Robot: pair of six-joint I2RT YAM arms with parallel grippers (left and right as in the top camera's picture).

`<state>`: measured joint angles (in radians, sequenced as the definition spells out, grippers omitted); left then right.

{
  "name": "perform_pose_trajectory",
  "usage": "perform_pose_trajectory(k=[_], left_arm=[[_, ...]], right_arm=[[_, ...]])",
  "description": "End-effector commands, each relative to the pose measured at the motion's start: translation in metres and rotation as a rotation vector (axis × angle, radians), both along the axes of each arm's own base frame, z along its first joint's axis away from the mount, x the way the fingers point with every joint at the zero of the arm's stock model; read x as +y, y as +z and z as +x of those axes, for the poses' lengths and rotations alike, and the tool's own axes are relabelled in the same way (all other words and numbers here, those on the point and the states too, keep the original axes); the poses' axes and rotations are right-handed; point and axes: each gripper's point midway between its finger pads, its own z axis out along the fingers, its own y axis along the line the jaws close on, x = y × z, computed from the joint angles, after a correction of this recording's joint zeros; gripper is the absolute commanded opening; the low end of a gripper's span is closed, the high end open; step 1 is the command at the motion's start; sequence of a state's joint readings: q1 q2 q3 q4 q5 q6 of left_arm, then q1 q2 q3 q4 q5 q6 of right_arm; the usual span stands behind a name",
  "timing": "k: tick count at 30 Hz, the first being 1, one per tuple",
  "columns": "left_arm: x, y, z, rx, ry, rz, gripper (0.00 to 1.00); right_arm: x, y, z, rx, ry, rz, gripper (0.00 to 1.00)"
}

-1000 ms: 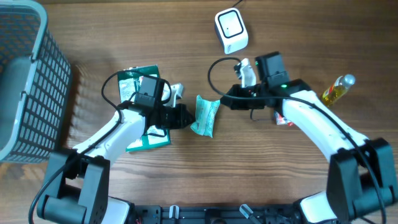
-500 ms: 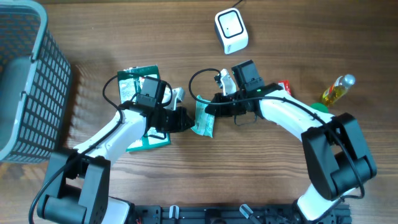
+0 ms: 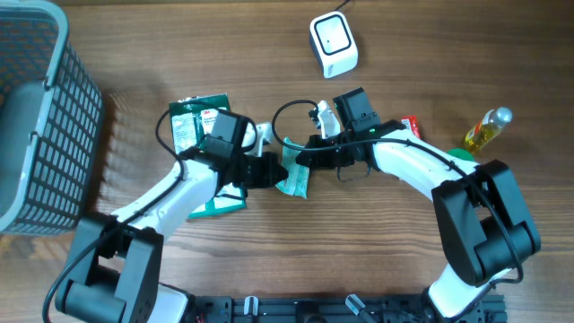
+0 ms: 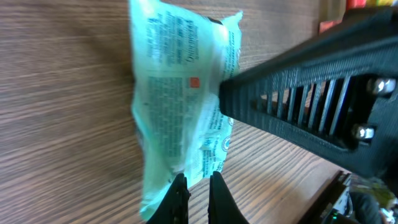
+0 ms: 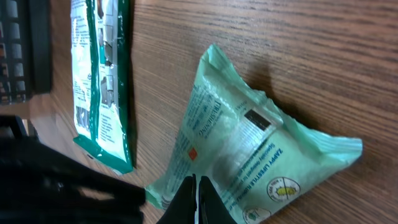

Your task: Scan the item barcode

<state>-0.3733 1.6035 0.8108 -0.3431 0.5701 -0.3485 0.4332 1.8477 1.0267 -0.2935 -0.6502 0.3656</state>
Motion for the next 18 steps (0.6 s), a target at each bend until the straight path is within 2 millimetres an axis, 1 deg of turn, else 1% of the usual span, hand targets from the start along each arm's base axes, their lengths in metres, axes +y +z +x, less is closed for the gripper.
perform_pose_trajectory(k=[1,7,9,11,14,16,18], left_arm=[[0.001,-0.005,0.004,-0.005,0.053,0.068,0.04],[0.001,-0.008,0.004,-0.002,0.053,0.070,0.04],[0.001,-0.012,0.004,0.009,0.053,0.075,0.04],[0.001,-0.023,0.002,0.038,0.053,0.086,0.04],[0.002,-0.037,-0.001,0.077,0.060,0.106,0.04],[0.011,-0.044,0.003,0.066,0.086,0.159,0.04],[0.018,-0.046,0.008,0.051,0.110,0.187,0.04]], right_arm=[[0.002,-0.006,0.004,-0.014,-0.001,0.007,0.04],[-0.001,-0.009,0.010,-0.034,-0.021,-0.017,0.05],[-0.001,-0.010,0.009,-0.030,-0.022,-0.019,0.04],[-0.002,-0.014,0.009,-0.022,-0.024,-0.026,0.05],[-0.012,-0.030,0.010,0.022,-0.087,-0.094,0.04],[-0.017,-0.041,0.006,0.062,-0.108,-0.128,0.04],[-0.029,-0.054,0.004,0.097,-0.161,-0.200,0.04]])
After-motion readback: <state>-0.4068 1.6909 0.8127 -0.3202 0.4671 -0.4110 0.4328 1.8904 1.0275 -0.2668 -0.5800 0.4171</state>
